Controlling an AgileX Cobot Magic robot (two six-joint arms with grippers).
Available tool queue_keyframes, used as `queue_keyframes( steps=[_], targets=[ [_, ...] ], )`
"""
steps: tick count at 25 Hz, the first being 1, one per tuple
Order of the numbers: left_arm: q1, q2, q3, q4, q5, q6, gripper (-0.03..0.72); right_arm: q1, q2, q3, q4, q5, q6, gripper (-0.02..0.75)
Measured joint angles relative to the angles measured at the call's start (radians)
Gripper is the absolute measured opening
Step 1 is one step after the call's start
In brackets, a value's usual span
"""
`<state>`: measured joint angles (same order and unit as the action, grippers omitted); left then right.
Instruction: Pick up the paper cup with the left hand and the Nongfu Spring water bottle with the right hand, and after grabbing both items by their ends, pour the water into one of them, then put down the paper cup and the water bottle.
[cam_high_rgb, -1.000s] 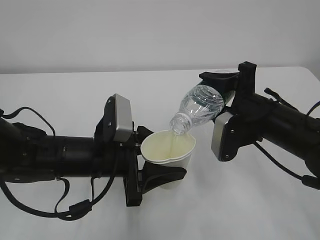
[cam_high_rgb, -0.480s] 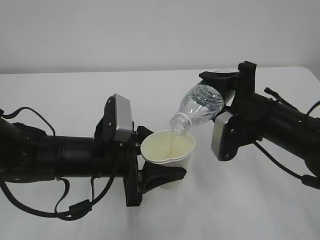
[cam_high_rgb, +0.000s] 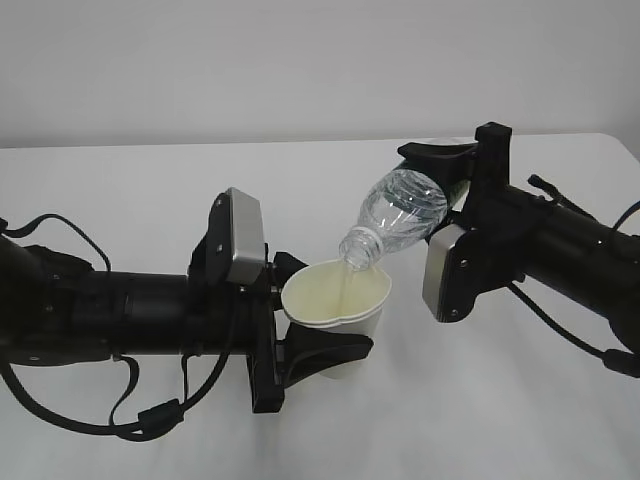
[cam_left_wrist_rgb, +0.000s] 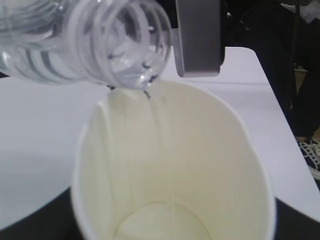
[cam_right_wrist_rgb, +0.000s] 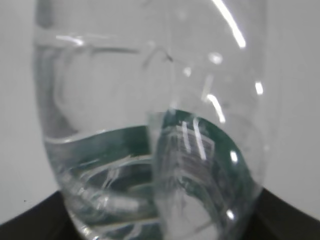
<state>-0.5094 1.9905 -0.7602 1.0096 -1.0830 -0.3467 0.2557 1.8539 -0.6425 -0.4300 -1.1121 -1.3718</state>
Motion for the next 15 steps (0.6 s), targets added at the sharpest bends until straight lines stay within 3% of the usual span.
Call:
queue_keyframes(
  steps=[15],
  targets=[
    [0.000,0.000,0.000,0.000,0.000,0.000,0.447,0.000,0.000,-0.006,0.000,0.000,-0.002,0.468]
  ],
)
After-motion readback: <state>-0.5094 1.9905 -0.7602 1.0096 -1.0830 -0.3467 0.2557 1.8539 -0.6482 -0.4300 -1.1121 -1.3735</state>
